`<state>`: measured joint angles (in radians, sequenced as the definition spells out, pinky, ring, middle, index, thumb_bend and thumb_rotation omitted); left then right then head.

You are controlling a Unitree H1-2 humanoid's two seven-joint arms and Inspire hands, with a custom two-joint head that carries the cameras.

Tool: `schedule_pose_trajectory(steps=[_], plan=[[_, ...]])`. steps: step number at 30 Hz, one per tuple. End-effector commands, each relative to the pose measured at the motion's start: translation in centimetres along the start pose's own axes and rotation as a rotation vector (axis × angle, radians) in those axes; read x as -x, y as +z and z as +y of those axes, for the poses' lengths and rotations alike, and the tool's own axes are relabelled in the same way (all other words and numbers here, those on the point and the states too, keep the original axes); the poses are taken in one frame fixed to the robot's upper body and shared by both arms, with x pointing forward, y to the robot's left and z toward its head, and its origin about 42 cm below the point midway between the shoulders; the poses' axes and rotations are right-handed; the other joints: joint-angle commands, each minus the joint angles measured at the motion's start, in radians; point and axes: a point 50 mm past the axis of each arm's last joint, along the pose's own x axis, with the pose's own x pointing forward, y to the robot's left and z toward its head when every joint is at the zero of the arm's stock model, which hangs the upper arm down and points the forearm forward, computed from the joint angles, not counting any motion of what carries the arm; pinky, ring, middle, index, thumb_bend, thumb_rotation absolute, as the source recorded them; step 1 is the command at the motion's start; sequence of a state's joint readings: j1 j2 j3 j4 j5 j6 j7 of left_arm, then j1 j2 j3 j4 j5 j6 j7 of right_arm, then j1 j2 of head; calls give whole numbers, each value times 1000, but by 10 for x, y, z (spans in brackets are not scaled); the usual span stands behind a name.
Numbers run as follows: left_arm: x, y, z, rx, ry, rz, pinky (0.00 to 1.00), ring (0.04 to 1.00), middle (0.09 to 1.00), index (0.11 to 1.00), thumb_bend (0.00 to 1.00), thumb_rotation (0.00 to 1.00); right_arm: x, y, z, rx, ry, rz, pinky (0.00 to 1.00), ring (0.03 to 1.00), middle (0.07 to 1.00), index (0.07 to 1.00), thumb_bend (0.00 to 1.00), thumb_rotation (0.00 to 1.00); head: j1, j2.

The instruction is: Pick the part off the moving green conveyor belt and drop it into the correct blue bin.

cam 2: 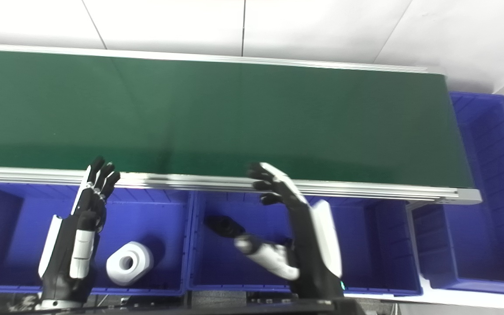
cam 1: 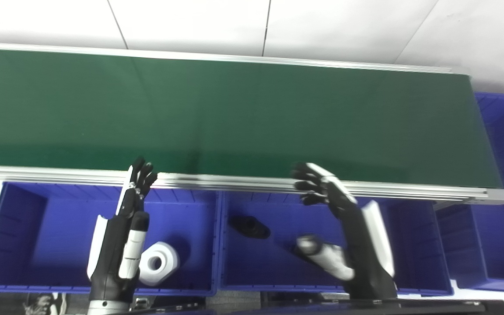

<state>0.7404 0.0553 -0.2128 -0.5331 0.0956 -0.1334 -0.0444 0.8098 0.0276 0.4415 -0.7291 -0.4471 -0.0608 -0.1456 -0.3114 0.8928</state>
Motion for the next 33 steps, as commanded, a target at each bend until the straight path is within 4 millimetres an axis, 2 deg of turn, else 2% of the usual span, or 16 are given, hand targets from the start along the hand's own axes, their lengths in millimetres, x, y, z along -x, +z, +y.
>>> schedule_pose_trajectory(steps=[1, 7, 9, 14, 16, 22, 29, 33], plan=[[1, 8, 5, 16, -19, -82, 1000, 995, 1000, 1000, 627, 1000, 7, -16, 46, -208, -123, -42, 735, 815, 861, 881, 771, 1000, -1, -7], [1, 1, 12, 6, -27, -77, 1000, 1000, 1000, 1000, 635, 1000, -1, -38, 60, -201, -162, 18, 787, 853, 875, 888, 794, 1000, -13, -48], [2, -3, 15, 2, -30, -78, 1000, 1000, 1000, 1000, 643, 1000, -4, -46, 64, -201, -167, 27, 801, 865, 887, 900, 769, 1000, -36, -76], [3, -11, 22, 6, -43, -69, 1000, 1000, 1000, 1000, 650, 1000, -5, -61, 70, -196, -182, 39, 840, 882, 902, 907, 734, 1000, -69, -111], [5, -16, 25, 4, -45, -57, 1000, 1000, 1000, 1000, 678, 1000, -3, -67, 71, -194, -185, 51, 858, 894, 916, 918, 710, 1000, -82, -154], [5, -36, 23, 36, -28, -71, 1000, 1000, 1000, 1000, 706, 1000, 1, -85, 74, -205, -176, 72, 881, 909, 932, 925, 684, 1000, -75, -221], [-2, -41, 26, 36, -2, -90, 1000, 1000, 1000, 1000, 686, 1000, -2, -88, 78, -197, -142, 94, 859, 908, 937, 923, 667, 1000, -102, -214], [-3, -36, 32, 42, -7, -92, 1000, 1000, 1000, 1000, 672, 1000, -4, -83, 81, -184, -137, 99, 851, 895, 935, 922, 664, 1000, -134, -173]])
